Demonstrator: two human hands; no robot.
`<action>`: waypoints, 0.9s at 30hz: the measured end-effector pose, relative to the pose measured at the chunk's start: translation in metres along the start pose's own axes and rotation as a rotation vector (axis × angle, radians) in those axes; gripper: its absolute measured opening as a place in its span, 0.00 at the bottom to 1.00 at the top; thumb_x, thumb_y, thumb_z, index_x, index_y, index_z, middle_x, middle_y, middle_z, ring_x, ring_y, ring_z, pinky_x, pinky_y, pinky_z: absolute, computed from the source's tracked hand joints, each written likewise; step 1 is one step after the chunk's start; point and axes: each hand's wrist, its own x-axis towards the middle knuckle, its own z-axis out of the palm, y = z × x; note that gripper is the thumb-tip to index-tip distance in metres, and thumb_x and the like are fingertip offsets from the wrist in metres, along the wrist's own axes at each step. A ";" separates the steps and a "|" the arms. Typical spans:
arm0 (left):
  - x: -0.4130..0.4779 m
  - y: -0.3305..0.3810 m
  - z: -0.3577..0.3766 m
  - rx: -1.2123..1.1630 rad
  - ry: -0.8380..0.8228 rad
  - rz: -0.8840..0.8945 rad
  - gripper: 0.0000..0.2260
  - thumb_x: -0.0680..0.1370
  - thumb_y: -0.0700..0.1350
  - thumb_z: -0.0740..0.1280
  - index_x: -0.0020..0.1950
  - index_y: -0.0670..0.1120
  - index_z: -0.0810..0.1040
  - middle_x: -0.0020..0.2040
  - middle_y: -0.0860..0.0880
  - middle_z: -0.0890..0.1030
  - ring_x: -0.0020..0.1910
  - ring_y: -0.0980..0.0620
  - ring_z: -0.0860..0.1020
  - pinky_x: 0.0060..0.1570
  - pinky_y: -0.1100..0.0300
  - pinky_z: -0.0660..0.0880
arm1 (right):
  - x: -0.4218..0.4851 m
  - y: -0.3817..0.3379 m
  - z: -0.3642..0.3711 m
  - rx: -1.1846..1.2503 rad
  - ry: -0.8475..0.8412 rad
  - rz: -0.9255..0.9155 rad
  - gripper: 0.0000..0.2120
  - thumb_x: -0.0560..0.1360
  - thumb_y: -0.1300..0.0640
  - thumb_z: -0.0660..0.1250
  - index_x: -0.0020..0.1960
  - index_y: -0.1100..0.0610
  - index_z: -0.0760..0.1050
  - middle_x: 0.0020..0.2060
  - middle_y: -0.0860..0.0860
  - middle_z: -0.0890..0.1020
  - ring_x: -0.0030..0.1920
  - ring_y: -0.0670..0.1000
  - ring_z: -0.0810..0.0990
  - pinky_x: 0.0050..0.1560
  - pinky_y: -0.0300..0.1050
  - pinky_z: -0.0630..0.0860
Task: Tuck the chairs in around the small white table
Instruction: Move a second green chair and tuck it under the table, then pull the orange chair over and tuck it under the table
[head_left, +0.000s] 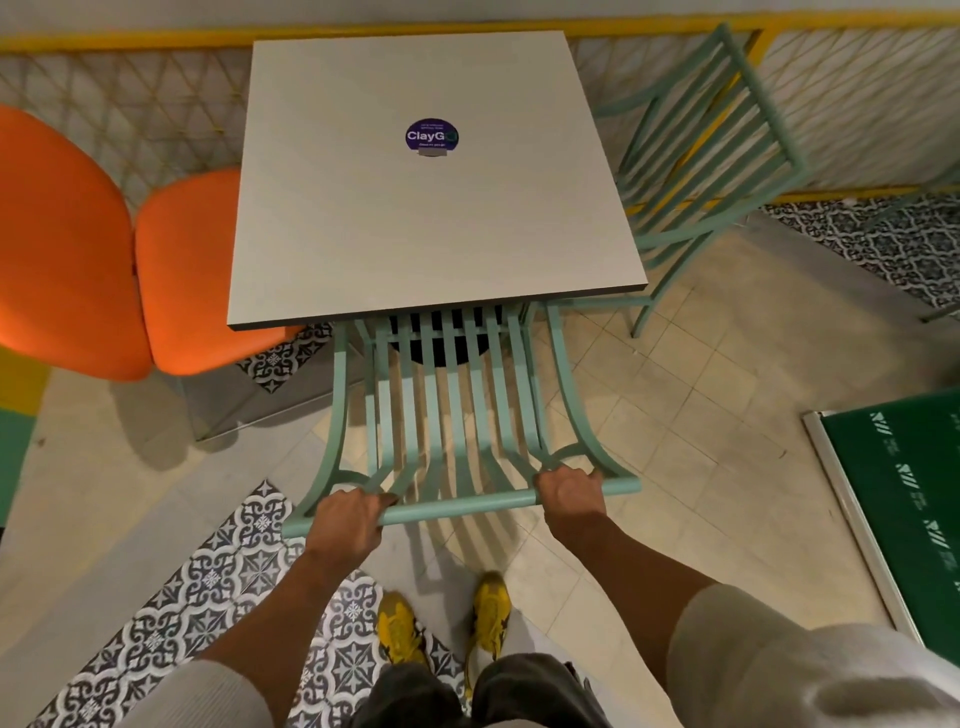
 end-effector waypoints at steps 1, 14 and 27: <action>-0.001 0.000 -0.002 0.013 -0.004 -0.005 0.22 0.84 0.50 0.64 0.78 0.62 0.75 0.56 0.48 0.87 0.54 0.47 0.86 0.55 0.54 0.81 | 0.000 -0.002 0.000 0.001 0.002 -0.002 0.11 0.86 0.57 0.64 0.68 0.53 0.76 0.59 0.54 0.82 0.59 0.57 0.82 0.72 0.62 0.70; -0.006 -0.005 -0.010 0.021 -0.035 0.017 0.20 0.84 0.50 0.65 0.77 0.61 0.75 0.57 0.50 0.86 0.54 0.48 0.85 0.56 0.53 0.81 | -0.005 -0.010 -0.006 0.004 -0.024 -0.016 0.12 0.86 0.55 0.65 0.69 0.53 0.75 0.60 0.53 0.82 0.60 0.56 0.82 0.73 0.62 0.70; -0.003 -0.013 -0.084 -0.063 -0.423 0.037 0.56 0.67 0.74 0.77 0.86 0.50 0.60 0.78 0.46 0.75 0.73 0.43 0.76 0.70 0.48 0.75 | 0.006 -0.038 -0.087 0.146 -0.457 -0.253 0.52 0.70 0.22 0.71 0.82 0.53 0.65 0.76 0.55 0.75 0.72 0.59 0.75 0.73 0.59 0.73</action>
